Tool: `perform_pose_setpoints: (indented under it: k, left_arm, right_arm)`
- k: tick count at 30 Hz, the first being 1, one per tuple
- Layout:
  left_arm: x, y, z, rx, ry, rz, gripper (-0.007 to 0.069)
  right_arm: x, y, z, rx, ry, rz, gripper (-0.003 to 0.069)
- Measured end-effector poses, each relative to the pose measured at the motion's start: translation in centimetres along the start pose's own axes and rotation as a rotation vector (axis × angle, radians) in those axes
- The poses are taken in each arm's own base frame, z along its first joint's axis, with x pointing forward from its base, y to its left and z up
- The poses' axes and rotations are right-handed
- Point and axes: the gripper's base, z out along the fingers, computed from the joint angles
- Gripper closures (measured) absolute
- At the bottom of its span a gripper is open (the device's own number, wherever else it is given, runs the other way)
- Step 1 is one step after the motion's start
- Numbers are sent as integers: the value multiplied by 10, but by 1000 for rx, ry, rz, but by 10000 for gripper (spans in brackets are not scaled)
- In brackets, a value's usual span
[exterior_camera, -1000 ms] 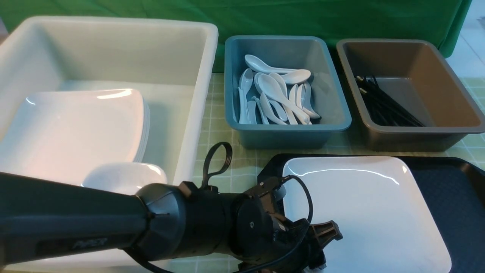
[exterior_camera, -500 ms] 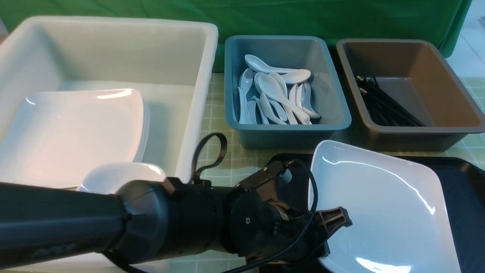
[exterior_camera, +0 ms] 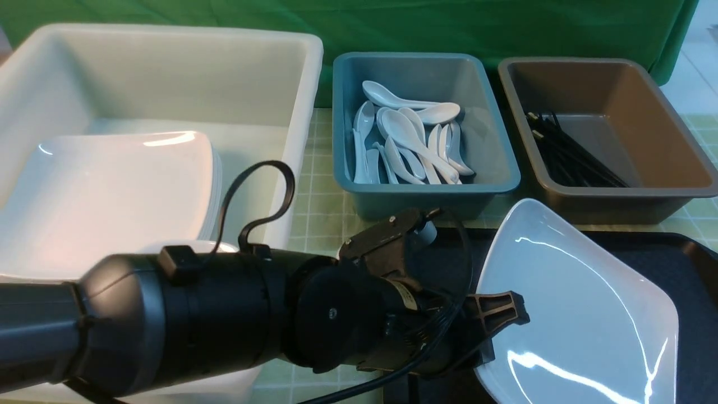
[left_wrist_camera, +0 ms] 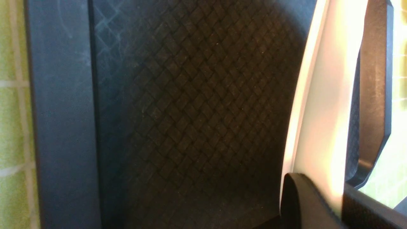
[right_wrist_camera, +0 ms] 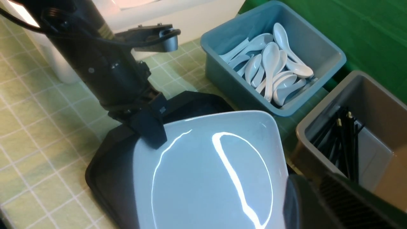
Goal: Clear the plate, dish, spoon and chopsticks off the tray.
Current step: Use the left arm to put the plate into the large storage box on the left
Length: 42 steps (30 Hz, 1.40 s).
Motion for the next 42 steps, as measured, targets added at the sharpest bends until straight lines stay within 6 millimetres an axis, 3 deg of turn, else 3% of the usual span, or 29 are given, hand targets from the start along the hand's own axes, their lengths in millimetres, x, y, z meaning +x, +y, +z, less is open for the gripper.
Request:
perform_pose_setpoints:
  k: [5,11,13,16,20,25,29,35,42]
  left_arm:
    - [-3,0,-4,0,0,-3,615]
    - [-35,8,-42,7,-57,-50,615]
    - [-50,16,-57,-1,-86,-73,615]
    - [-61,26,-64,-23,-85,-85,615]
    - [-62,31,-66,-29,-48,-71,615]
    - [-63,31,-66,-14,-45,-79,615]
    - [-64,31,-66,-12,-49,-80,615]
    - [-63,31,-66,-10,-47,-81,615]
    - [-65,25,-69,57,-47,-99,615]
  right_arm:
    - [0,1,0,-11,1,13,573]
    - [1,19,12,-149,42,-15,613]
    - [-1,31,28,-217,86,-59,648]
    - [-5,43,51,-256,156,-110,653]
    - [-12,57,81,-280,235,-143,654]
    - [-18,87,123,-430,311,-201,655]
    - [-18,98,135,-502,334,-223,655]
    - [-19,97,132,-503,319,-252,655]
    - [-18,77,101,-419,227,-259,652]
